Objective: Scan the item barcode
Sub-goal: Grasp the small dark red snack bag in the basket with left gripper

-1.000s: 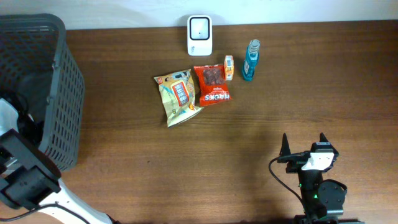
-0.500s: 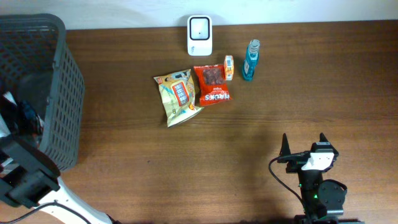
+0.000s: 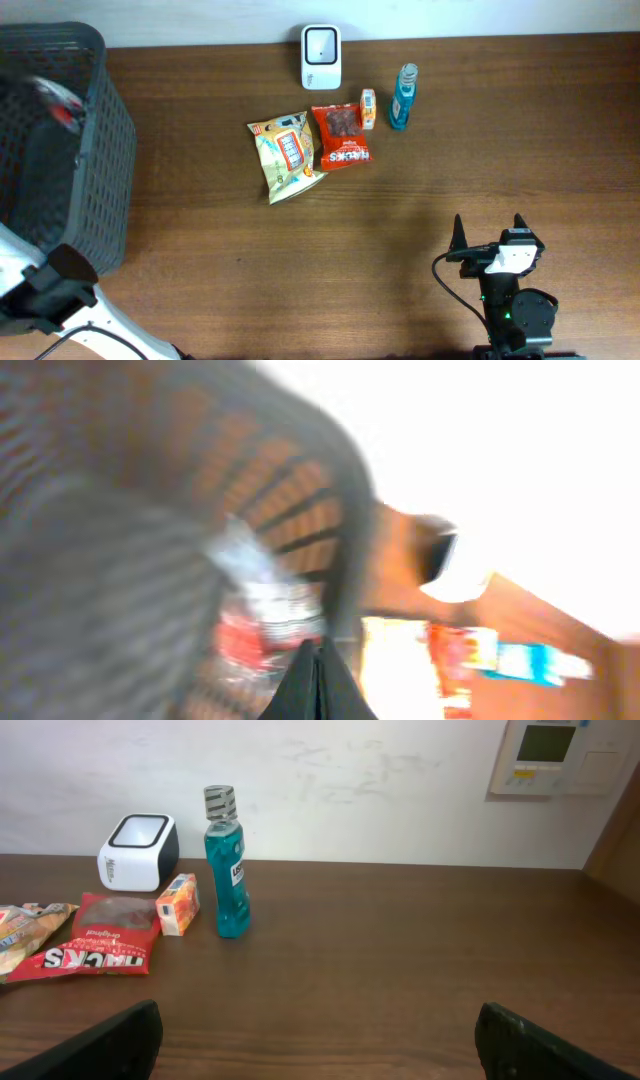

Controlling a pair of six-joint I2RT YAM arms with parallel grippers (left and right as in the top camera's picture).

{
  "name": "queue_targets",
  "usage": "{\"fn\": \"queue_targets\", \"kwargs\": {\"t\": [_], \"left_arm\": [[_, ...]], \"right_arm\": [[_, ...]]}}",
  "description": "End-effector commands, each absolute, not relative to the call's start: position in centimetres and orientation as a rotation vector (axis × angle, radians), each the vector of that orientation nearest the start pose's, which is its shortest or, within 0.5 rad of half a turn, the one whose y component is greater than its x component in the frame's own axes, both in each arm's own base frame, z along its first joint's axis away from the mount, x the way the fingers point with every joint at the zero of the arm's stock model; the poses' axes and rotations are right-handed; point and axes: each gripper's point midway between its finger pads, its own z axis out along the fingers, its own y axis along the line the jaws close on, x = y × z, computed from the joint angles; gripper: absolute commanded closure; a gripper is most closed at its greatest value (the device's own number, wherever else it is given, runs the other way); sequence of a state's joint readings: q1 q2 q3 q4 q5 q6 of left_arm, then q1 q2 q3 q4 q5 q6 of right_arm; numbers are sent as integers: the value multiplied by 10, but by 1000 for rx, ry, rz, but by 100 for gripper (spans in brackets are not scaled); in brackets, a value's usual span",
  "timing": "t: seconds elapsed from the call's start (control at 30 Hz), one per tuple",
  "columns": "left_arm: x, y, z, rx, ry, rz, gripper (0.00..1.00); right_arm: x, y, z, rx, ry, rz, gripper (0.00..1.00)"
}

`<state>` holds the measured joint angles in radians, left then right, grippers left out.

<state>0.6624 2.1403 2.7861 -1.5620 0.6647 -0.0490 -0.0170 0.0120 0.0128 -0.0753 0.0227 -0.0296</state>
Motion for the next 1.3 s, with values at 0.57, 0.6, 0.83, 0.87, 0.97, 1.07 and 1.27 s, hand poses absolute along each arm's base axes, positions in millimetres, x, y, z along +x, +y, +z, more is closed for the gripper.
{"fn": "queue_targets", "kwargs": {"t": [0.57, 0.6, 0.83, 0.87, 0.97, 1.07, 1.27], "left_arm": [[435, 32, 452, -147, 2131, -59, 84], [435, 45, 453, -213, 2121, -39, 74], [418, 145, 453, -478, 2070, 86, 1], [413, 156, 450, -511, 2075, 106, 1], [402, 192, 433, -628, 2114, 212, 0], [394, 228, 404, -745, 2177, 311, 1], [409, 280, 318, -731, 2381, 462, 0]], "right_arm": [[246, -11, 155, 20, 1654, -68, 2], [246, -11, 155, 20, 1654, -68, 1], [246, -11, 155, 20, 1654, -68, 2], [246, -11, 155, 20, 1654, -68, 2], [246, -11, 155, 20, 1654, -68, 2], [246, -11, 155, 20, 1654, -68, 1], [246, -11, 155, 20, 1654, -68, 2]]}}
